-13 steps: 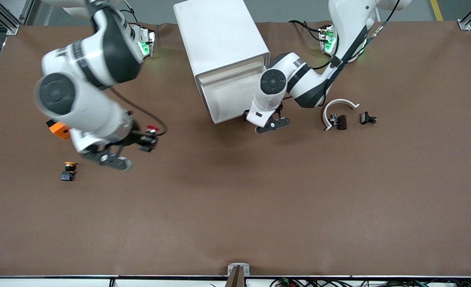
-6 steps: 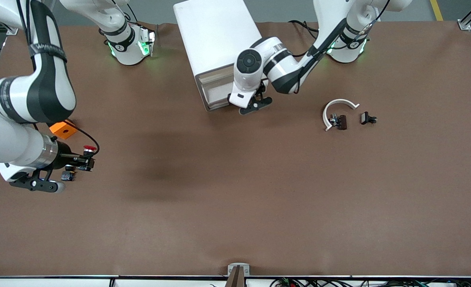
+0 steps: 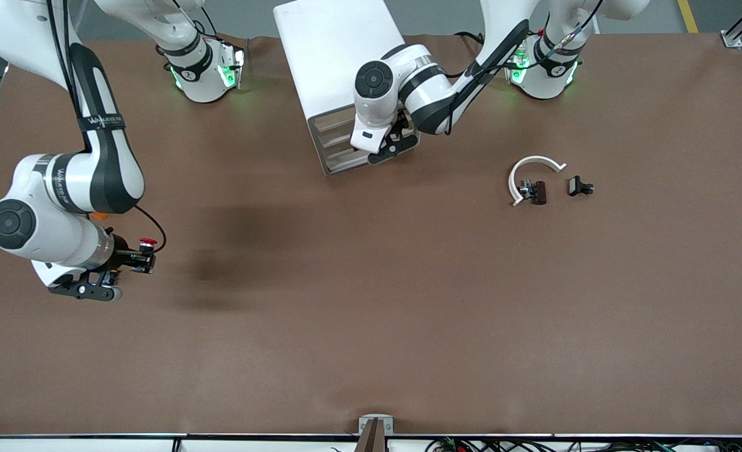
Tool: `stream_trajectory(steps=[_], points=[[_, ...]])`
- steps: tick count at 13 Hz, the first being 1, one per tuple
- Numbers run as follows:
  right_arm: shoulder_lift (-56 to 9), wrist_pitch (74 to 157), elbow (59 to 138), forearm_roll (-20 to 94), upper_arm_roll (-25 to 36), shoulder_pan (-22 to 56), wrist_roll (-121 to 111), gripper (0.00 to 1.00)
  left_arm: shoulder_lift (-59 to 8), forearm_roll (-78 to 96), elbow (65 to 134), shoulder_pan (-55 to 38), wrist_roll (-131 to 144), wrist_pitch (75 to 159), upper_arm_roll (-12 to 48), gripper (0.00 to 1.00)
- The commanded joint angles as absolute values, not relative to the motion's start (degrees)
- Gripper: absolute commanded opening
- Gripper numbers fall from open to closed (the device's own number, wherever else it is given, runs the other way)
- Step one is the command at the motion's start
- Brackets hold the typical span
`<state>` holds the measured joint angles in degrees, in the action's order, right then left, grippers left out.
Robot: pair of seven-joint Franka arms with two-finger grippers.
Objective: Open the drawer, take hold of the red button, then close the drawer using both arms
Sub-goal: 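Push the drawer shut with the left gripper while the right gripper carries, then lower the red button beside the orange button while the left gripper retracts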
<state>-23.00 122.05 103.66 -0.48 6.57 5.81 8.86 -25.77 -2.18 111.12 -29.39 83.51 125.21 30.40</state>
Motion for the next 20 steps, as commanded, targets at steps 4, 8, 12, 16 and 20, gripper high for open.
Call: stream_trajectory(steps=[4,8,12,16,20], points=[[-22.1,137.8,116.7,-1.8,5.3,0.3,3.5,0.0,-24.4,-1.5,108.0,-22.9,84.5,123.7,30.5,1.0],[-25.9,146.7,120.7,-1.8,5.2,-0.5,3.5,0.0,-20.9,-2.6,107.1,-14.0,84.9,119.6,30.4,1.0],[-27.8,147.8,119.1,-1.7,5.2,-0.6,3.4,0.0,-15.7,-9.6,99.8,-4.0,78.5,111.5,30.3,1.0],[-29.2,147.7,116.6,-1.7,5.2,-0.7,3.5,0.0,-14.7,-11.1,95.0,5.9,68.1,111.3,30.3,1.0],[-29.8,147.7,115.8,-1.7,5.2,-0.8,3.5,0.0,-14.2,-11.1,84.8,12.1,50.3,96.1,30.4,1.0]])
